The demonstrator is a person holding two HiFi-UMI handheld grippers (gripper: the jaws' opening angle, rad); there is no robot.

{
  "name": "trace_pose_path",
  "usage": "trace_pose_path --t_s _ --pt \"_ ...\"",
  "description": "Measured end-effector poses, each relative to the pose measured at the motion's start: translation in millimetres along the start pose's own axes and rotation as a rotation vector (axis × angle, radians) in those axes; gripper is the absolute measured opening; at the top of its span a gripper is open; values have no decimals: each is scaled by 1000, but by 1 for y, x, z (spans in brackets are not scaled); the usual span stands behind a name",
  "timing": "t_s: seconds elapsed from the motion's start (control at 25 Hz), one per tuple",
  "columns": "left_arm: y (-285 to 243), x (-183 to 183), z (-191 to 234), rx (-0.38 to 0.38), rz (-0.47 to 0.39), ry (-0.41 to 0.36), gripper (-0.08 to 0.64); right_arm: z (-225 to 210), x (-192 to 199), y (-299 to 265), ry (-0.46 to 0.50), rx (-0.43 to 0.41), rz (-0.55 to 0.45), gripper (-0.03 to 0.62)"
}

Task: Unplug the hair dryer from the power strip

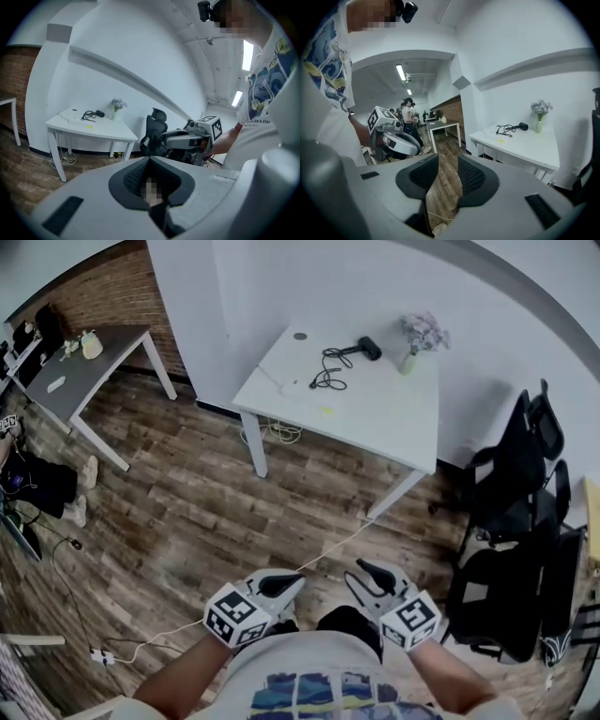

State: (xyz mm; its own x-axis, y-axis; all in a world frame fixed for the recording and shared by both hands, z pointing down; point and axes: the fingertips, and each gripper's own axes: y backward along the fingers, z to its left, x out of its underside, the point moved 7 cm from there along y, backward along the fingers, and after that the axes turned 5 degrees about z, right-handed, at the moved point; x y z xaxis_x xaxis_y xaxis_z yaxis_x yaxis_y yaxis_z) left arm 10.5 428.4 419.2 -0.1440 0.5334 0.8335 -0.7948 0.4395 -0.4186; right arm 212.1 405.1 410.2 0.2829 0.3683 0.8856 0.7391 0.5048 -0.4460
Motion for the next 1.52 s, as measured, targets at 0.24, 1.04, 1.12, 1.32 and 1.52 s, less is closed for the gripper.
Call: trace_pose_path --t_s 0.24,1.04,1.12,1.32,1.52 --pt "-10 -6 42 -18 15 48 3 -18 -16 -29 -36 -8 13 104" --pt "-154 -146 147 -171 21 61 3 -223 -84 -111 19 -167 16 84" --pt "-167 -153 154 -190 19 66 3 -240 -83 -113 13 -179 26 84" --pt "-194 -169 170 -219 10 85 2 -274 -83 -121 3 -199 24 84" --pt "-214 -186 201 -208 26 74 2 -300 -92 -138 -7 -179 28 84"
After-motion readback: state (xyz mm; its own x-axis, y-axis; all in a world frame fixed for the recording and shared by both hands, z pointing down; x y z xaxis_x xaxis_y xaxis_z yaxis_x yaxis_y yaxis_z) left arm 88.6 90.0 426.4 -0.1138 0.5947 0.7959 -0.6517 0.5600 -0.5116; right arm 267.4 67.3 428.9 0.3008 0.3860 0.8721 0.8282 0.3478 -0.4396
